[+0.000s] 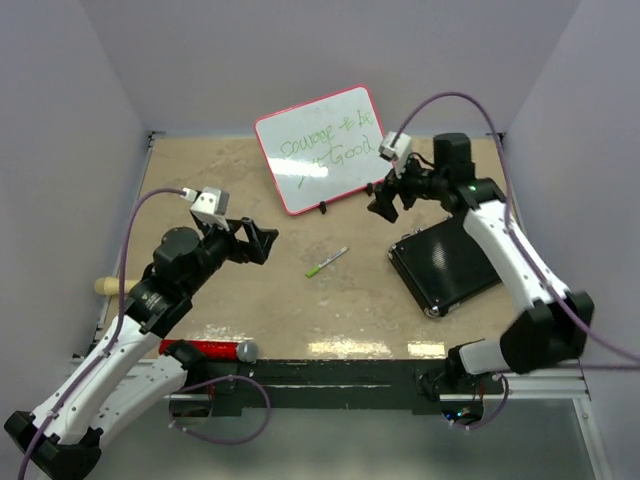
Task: Write a sentence on the whiteboard
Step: Place the whiteboard marker at the center of the board, then reset both arms
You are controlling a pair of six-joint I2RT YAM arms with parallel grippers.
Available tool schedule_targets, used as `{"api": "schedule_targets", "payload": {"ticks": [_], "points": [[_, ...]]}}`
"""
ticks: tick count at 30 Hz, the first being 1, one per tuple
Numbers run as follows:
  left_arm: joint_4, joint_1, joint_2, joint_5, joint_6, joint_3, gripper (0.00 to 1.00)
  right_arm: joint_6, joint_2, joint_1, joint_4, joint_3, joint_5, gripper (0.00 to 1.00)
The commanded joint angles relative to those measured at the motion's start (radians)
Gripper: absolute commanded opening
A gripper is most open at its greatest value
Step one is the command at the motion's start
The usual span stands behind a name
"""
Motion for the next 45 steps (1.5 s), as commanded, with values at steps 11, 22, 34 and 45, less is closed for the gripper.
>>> {"api": "schedule_targets", "payload": {"ticks": [11,22,34,45], "points": [[-0.243,0.009,-0.063,0.01,-0.032,0.294,1.0,0.397,-0.647,-0.151,0.032,-0.064,0.393,0.99],[-0.32,0.009,-0.156,-0.048,-0.007,0.286,1.0,0.471,-0.725,-0.213,0.017,-0.056,0.536,0.98],[-0.298,0.009,-0.15,-0.067,0.016,0.265,1.0,0.442,-0.754,-0.236,0.028,-0.082,0.518,0.99],[-0.214,0.009,-0.184,0.004,-0.016,0.213,1.0,0.439,-0.767,-0.273,0.026,-0.086,0.429,0.99]]}}
